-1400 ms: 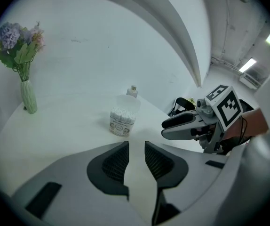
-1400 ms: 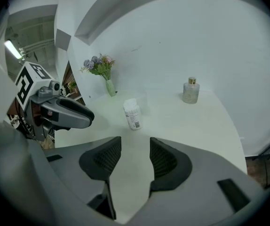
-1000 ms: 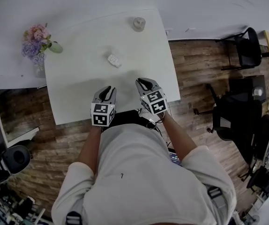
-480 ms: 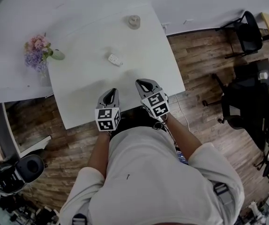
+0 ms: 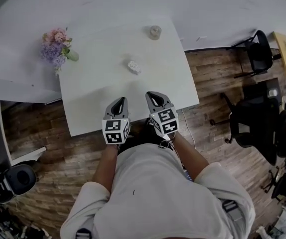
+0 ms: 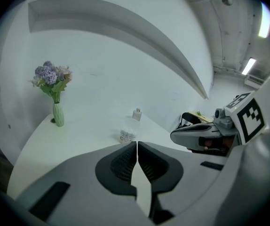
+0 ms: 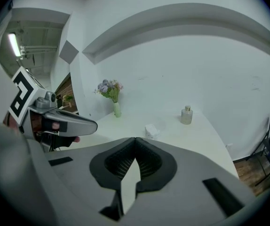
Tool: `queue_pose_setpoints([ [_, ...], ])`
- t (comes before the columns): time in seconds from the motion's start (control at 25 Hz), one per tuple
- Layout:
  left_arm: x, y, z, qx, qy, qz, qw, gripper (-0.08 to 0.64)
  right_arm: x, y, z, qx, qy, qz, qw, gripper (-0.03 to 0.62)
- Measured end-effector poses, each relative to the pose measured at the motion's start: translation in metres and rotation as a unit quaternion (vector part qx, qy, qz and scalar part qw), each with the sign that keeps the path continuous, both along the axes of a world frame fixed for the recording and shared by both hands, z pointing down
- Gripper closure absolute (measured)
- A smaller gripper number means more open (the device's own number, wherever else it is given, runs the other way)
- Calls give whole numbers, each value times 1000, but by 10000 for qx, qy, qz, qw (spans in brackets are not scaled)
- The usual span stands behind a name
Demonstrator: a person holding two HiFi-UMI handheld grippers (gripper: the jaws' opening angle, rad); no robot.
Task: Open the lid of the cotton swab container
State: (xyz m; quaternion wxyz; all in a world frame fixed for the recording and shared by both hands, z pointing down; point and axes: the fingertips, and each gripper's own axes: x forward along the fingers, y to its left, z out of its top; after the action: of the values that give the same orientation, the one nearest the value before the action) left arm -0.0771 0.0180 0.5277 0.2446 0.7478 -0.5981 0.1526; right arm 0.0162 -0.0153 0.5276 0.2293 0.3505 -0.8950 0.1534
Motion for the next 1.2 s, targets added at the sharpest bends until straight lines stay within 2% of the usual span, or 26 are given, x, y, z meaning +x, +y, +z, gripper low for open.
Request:
queue_pose_setpoints([
  [0.24,-23,31,-28,391,66,-88,9992,535,-7,21,-34,424,-13,283,9987,595],
  [0.48,-39,47,-63,969,72,21,9953,535,-12,43,-81,917,-104,544,9942,595],
  [0.72,-24,51,-103,1498,2,209,9885,535,3,58,-127,1407,-230,718,9872,595],
  [0.92,-10,50,-121,1655,-23,289,9858,535,10,57,-141,1512,-305,683,9857,595],
  [1.2,-9,42,-144,1791,-154,25,9837,535,28,45,-164,1654,-434,630,9833,595],
])
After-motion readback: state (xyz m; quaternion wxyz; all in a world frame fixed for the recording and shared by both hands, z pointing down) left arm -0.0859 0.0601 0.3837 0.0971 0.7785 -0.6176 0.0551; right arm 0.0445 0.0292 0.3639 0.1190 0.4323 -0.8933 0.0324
